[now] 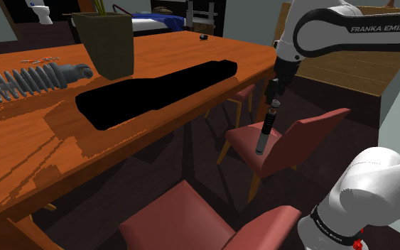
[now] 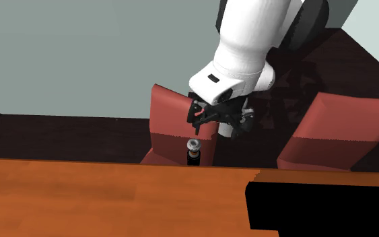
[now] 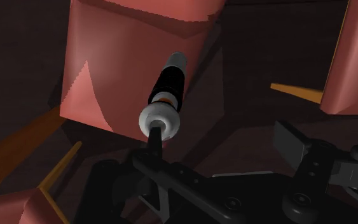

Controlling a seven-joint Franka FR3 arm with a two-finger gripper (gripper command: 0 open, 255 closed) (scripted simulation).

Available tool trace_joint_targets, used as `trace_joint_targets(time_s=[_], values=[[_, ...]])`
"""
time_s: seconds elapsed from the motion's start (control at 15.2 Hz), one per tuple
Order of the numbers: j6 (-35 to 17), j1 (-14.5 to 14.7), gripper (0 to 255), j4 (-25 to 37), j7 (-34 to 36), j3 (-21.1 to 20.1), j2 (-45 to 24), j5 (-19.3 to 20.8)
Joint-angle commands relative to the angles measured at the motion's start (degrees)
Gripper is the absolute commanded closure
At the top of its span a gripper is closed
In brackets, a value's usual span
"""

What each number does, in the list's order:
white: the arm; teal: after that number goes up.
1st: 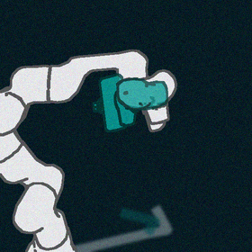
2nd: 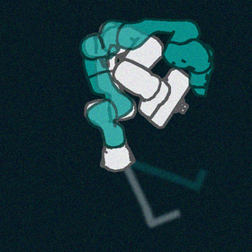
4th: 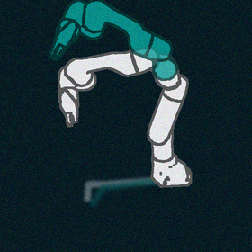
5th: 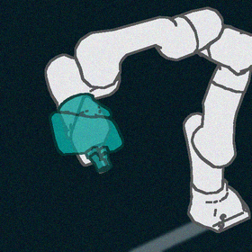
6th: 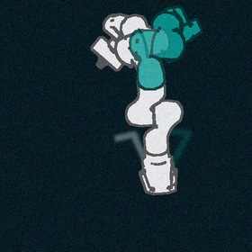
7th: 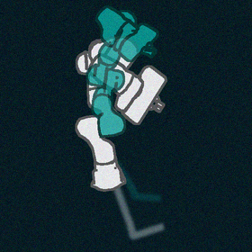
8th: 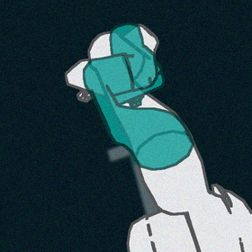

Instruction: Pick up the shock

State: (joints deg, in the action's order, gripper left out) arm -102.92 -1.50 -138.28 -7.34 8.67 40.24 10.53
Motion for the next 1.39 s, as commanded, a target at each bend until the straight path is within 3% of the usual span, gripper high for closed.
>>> trace_joint_targets(time_s=[0.0,0.13,0.79,0.86,1.32], values=[[-1.8,-0.7,0,1.3,-3.0,2.6,-1.8,1.2],[-3.4,-1.2,0,2.8,-5.7,5.0,-3.7,2.0],[-9.2,-1.5,0,-2.9,-5.2,5.7,-3.9,2.8],[-9.2,-1.5,255,-2.8,-5.2,5.7,-3.9,2.8],[-9.2,-1.5,255,-2.8,-5.2,5.8,-3.9,2.8]])
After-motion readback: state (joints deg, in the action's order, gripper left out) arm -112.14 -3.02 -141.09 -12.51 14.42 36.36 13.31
